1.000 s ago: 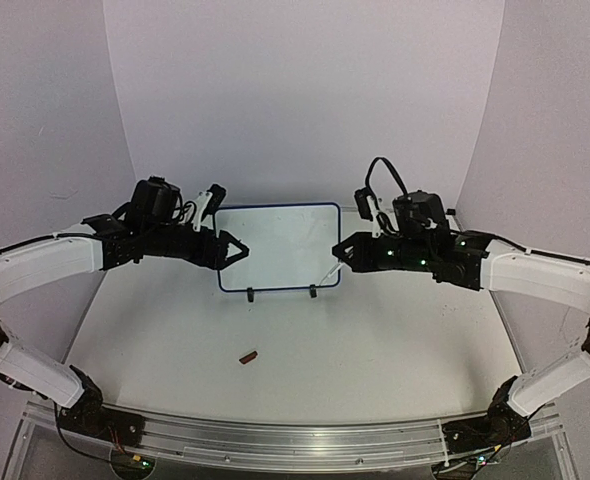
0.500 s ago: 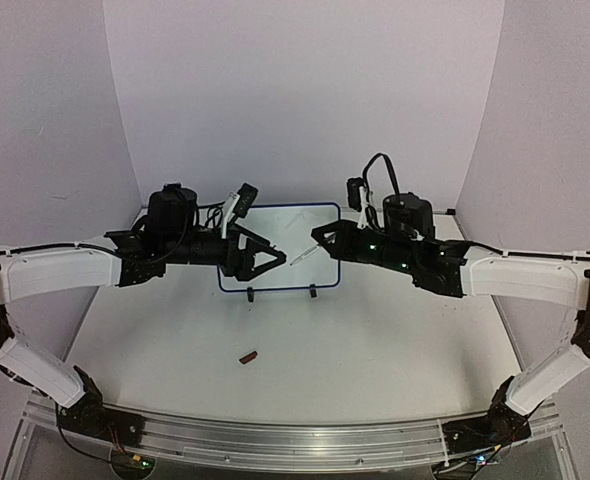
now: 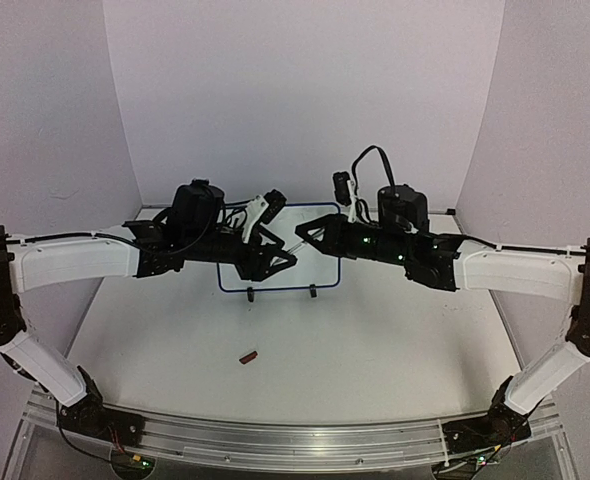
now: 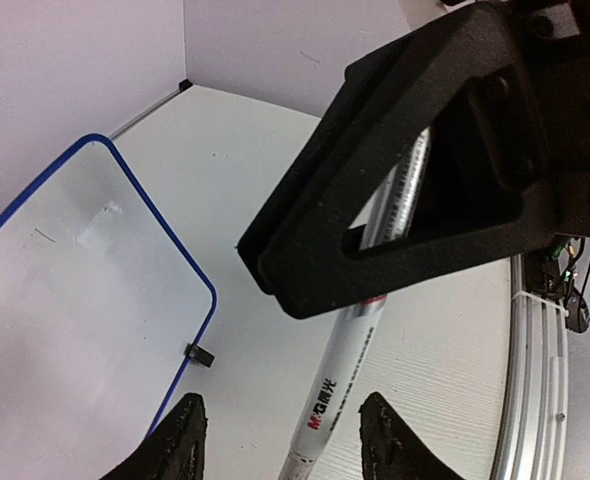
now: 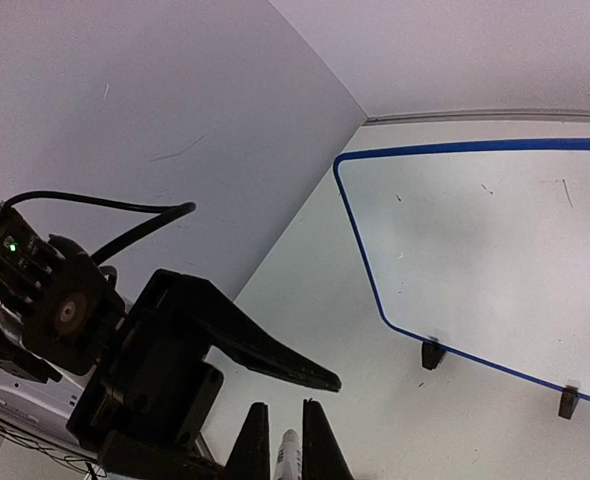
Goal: Write a sentence on the whiteboard
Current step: Pass from the right arm to the left, then pass from the left arm to the right
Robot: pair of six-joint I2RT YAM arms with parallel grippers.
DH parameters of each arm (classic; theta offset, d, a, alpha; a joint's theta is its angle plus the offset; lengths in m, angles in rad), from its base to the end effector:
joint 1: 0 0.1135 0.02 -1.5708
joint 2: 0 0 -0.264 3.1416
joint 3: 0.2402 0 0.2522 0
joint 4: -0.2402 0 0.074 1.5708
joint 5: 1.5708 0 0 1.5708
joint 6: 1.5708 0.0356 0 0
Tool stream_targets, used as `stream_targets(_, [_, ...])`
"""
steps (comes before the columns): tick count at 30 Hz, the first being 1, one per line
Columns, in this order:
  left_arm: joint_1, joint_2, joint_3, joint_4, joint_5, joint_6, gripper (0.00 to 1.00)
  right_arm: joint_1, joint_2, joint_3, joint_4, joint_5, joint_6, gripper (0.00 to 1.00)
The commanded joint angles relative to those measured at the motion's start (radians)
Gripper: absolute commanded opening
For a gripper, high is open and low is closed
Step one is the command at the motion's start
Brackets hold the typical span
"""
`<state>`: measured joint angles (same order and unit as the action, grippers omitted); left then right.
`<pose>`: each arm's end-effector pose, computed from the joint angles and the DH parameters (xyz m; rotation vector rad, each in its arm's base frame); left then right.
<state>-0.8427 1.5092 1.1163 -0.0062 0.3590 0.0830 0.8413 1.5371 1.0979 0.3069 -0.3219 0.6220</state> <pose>0.2248 -0.2710 0.2969 1.1235 1.7048 -0.8403 0.2350 0.2797 0.3133 -0.4703 1.8352 1.3240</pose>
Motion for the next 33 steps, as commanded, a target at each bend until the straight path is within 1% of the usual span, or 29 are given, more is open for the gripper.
stream_targets(1, [-0.009,0.002,0.053,-0.043,-0.015,0.065,0.37,0.005,0.01,0.043,0.033,-0.052,0.011,0.0])
stream_targets(4, [-0.01,0.002,0.053,-0.052,0.004,0.077,0.26,0.005,0.01,0.04,0.013,-0.057,0.015,0.0])
stream_targets(6, [-0.011,0.01,0.062,-0.082,0.018,0.089,0.15,0.005,0.006,0.033,0.011,-0.064,0.023,0.0])
stream_targets(7, [-0.012,0.012,0.066,-0.096,0.024,0.097,0.09,0.005,0.004,0.029,0.009,-0.07,0.029,0.0])
stream_targets(9, [-0.014,0.002,0.059,-0.112,0.029,0.105,0.02,0.004,-0.006,0.031,-0.014,-0.079,0.03,0.01])
stream_targets(10, [-0.015,-0.006,0.052,-0.116,0.032,0.109,0.0,0.001,-0.013,0.035,-0.037,-0.086,0.027,0.05])
stream_targets(13, [-0.016,-0.033,0.039,-0.151,0.047,0.127,0.0,-0.017,-0.048,0.049,-0.154,-0.123,-0.008,0.33])
stream_targets(15, [-0.022,-0.037,0.046,-0.193,0.055,0.145,0.0,-0.04,-0.063,0.085,-0.279,-0.187,-0.05,0.47])
stream_targets(17, [-0.039,-0.026,0.06,-0.229,0.049,0.167,0.0,-0.071,-0.068,0.144,-0.423,-0.257,-0.097,0.56])
stream_targets(19, [-0.059,-0.011,0.076,-0.272,0.045,0.185,0.0,-0.105,-0.068,0.193,-0.594,-0.317,-0.13,0.61])
stream_targets(20, [-0.066,-0.006,0.082,-0.284,0.047,0.193,0.0,-0.128,-0.068,0.199,-0.621,-0.383,-0.137,0.63])
stream_targets(23, [-0.082,0.002,0.086,-0.305,0.053,0.202,0.0,-0.171,-0.06,0.206,-0.675,-0.533,-0.14,0.64])
stream_targets(24, [-0.086,0.0,0.084,-0.303,0.061,0.199,0.0,-0.173,-0.055,0.215,-0.698,-0.552,-0.156,0.64])
stream_targets(28, [-0.093,-0.002,0.081,-0.291,0.1,0.174,0.0,-0.174,-0.029,0.245,-0.791,-0.589,-0.208,0.63])
stream_targets(33, [-0.094,0.03,0.108,-0.308,0.129,0.164,0.0,-0.171,-0.019,0.246,-0.794,-0.61,-0.219,0.6])
